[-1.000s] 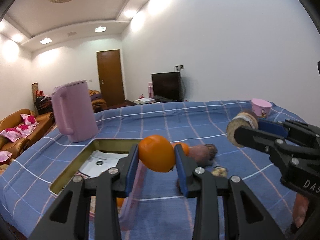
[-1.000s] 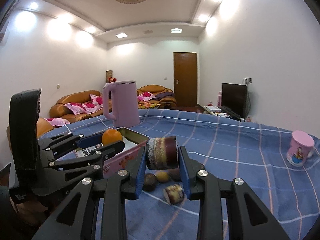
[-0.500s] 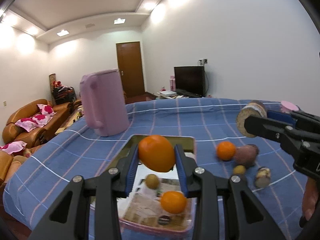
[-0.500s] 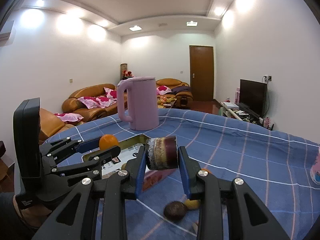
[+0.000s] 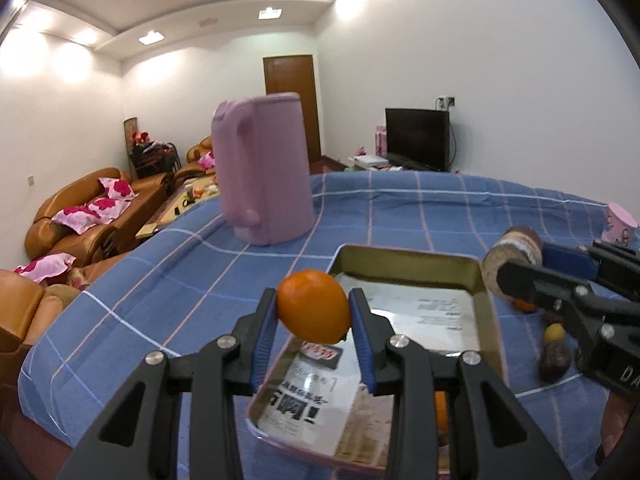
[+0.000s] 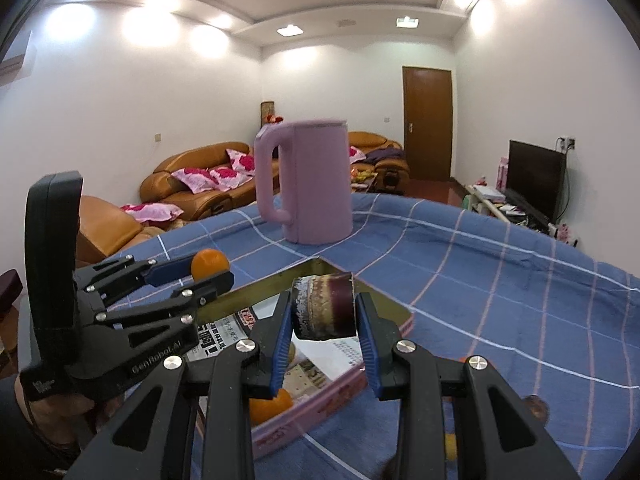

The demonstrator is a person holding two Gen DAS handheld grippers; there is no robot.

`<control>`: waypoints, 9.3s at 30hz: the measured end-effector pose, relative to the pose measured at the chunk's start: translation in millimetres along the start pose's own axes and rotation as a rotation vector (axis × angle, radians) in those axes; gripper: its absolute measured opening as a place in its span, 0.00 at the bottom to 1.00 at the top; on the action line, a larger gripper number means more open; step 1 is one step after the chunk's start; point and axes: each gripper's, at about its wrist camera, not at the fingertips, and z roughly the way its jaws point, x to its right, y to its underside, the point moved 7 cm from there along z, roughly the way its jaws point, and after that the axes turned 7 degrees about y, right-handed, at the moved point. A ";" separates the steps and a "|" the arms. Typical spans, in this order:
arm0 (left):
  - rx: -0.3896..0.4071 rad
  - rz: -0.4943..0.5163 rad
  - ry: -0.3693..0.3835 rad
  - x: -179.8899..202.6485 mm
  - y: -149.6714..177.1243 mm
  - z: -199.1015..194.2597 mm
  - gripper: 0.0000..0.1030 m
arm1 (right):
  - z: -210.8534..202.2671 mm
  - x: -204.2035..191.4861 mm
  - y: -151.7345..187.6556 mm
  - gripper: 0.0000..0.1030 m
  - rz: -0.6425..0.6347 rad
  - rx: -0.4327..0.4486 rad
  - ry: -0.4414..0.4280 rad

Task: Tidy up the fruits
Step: 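Carry the orange in the left gripper while the right gripper carries the can toward the tin, then lower and release the orange with the left gripper while the right gripper releases the can into the tin, then grasp the small printed packet with the right gripper while the left gripper moves toward the dark brown fruit, then grasp the dark brown round fruit with the left gripper, then carry the dark brown fruit in the left gripper while the right gripper carries the packet over the tin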

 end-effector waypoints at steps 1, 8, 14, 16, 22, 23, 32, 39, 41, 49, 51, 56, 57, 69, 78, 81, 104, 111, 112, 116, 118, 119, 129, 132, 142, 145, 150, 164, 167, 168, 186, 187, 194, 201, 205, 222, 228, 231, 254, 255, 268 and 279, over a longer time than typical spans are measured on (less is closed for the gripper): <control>-0.007 0.001 -0.002 -1.8 1.6 1.3 0.36 | 4.0 -2.5 1.6 0.32 -0.004 -0.010 -0.002; -0.075 0.016 -0.001 -2.9 12.9 19.9 0.36 | 30.1 -8.9 18.2 0.32 -0.019 -0.119 0.012; -0.103 0.041 0.010 4.8 14.5 25.1 0.36 | 44.4 -5.5 31.2 0.32 -0.001 -0.191 0.018; -0.115 0.046 0.011 6.2 15.1 26.5 0.36 | 46.1 -5.7 31.1 0.32 -0.002 -0.193 0.017; -0.134 0.045 0.016 6.8 17.2 27.5 0.36 | 48.9 -8.5 31.1 0.32 -0.005 -0.203 0.008; -0.134 0.048 0.016 7.5 17.2 27.5 0.36 | 49.7 -9.4 31.7 0.32 -0.006 -0.209 0.002; -0.151 0.048 0.026 9.5 19.0 31.9 0.37 | 45.5 -11.5 29.8 0.32 -0.003 -0.196 -0.001; -0.147 0.047 0.022 8.0 18.9 29.6 0.39 | 35.9 -10.2 29.8 0.32 0.000 -0.171 0.008; -0.146 0.042 0.025 8.5 19.2 29.5 0.39 | 29.9 -9.3 29.0 0.33 0.002 -0.157 0.010; -0.143 0.043 0.032 12.7 19.9 27.4 0.57 | 12.2 1.8 29.0 0.35 0.031 -0.131 0.034; -0.130 0.045 0.011 12.5 19.5 24.0 0.67 | 7.8 5.2 30.7 0.38 0.038 -0.128 0.040; -0.129 0.029 0.014 11.2 20.4 23.3 0.67 | -7.5 18.6 35.4 0.47 0.060 -0.110 0.063; -0.131 0.027 0.015 11.6 20.5 23.6 0.67 | -10.3 22.3 36.2 0.47 0.067 -0.109 0.071; -0.092 0.008 0.069 25.9 15.1 7.7 0.70 | -50.2 83.8 63.9 0.47 0.125 -0.117 0.203; -0.077 0.008 0.101 49.7 12.9 -4.8 0.75 | -71.9 116.9 92.4 0.47 0.157 -0.207 0.251; -0.067 0.025 0.116 63.6 12.0 -9.2 0.75 | -69.4 113.9 97.1 0.47 0.173 -0.235 0.216; -0.131 0.142 0.231 148.9 22.1 -9.7 0.93 | -63.5 125.1 106.4 0.37 0.208 -0.283 0.240; -0.202 0.180 0.275 178.0 32.4 3.2 0.91 | -71.7 142.8 104.0 0.37 0.244 -0.259 0.300; -0.211 0.183 0.283 180.9 34.2 4.7 0.90 | -71.7 144.2 103.9 0.37 0.253 -0.258 0.298; -0.267 0.168 0.318 189.2 41.7 14.7 0.82 | -74.4 150.2 104.1 0.37 0.285 -0.246 0.300; -0.309 0.148 0.340 190.8 46.0 21.9 0.75 | -75.1 151.0 104.6 0.37 0.291 -0.245 0.302; -0.308 0.155 0.335 192.0 46.0 23.0 0.75 | -74.9 151.0 104.6 0.37 0.292 -0.246 0.300; -0.326 0.202 0.359 209.5 52.0 23.4 0.58 | -72.6 150.2 104.7 0.38 0.290 -0.253 0.295; -0.354 0.183 0.376 207.7 53.5 28.3 0.51 | -71.6 148.9 104.7 0.38 0.282 -0.255 0.298; -0.338 0.157 0.387 204.4 52.4 26.4 0.39 | -69.4 146.3 104.7 0.38 0.271 -0.262 0.280; -0.317 0.142 0.383 200.8 49.3 23.4 0.39 | -72.4 144.5 102.7 0.38 0.262 -0.244 0.280; -0.275 0.126 0.380 197.4 44.1 16.9 0.39 | -76.8 140.8 99.3 0.38 0.244 -0.215 0.276; -0.160 0.143 0.339 194.6 34.9 -1.5 0.39 | -85.8 135.7 92.0 0.38 0.228 -0.154 0.268; -0.133 0.131 0.333 191.5 32.1 -5.6 0.39 | -88.6 135.4 91.1 0.38 0.225 -0.142 0.271; -0.125 0.128 0.331 191.0 31.1 -6.9 0.39 | -89.3 135.3 91.0 0.38 0.224 -0.140 0.271; -0.023 0.128 0.297 188.6 23.0 -24.4 0.39 | -101.2 128.9 85.2 0.38 0.195 -0.076 0.281; -0.020 0.128 0.296 188.6 22.6 -24.9 0.39 | -101.5 128.6 84.9 0.38 0.193 -0.074 0.282; -0.001 0.131 0.288 188.7 21.2 -28.3 0.39 | -104.3 127.5 83.4 0.38 0.186 -0.054 0.284; 0.026 0.137 0.286 188.5 19.2 -32.8 0.39 | -108.5 125.0 80.7 0.38 0.175 -0.027 0.289; 0.040 0.144 0.283 189.4 18.2 -35.9 0.39 | -112.1 123.9 80.4 0.38 0.170 -0.012 0.291; 0.094 0.143 0.263 188.3 13.0 -44.5 0.39 | -130.1 114.9 79.0 0.38 0.136 0.061 0.290; 0.130 0.156 0.243 187.8 10.9 -50.9 0.39 | -135.2 111.2 78.9 0.38 0.125 0.079 0.291; 0.145 0.159 0.239 187.3 9.8 -53.5 0.39 | -136.4 110.5 77.8 0.38 0.121 0.087 0.290; 0.216 0.141 0.175 166.6 -1.5 -62.1 0.39 | -152.2 97.7 71.9 0.38 0.073 0.165 0.304; 0.216 0.139 0.173 165.2 -1.5 -61.6 0.39 | -151.6 97.6 71.6 0.38 0.069 0.164 0.307; 0.198 0.103 0.143 140.3 -3.7 -59.3 0.39 | -136.4 83.5 48.5 0.38 0.027 0.150 0.277; 0.143 0.025 0.036 71.7 -3.2 -47.5 0.39 | -88.1 48.5 19.9 0.38 -0.004 0.117 0.169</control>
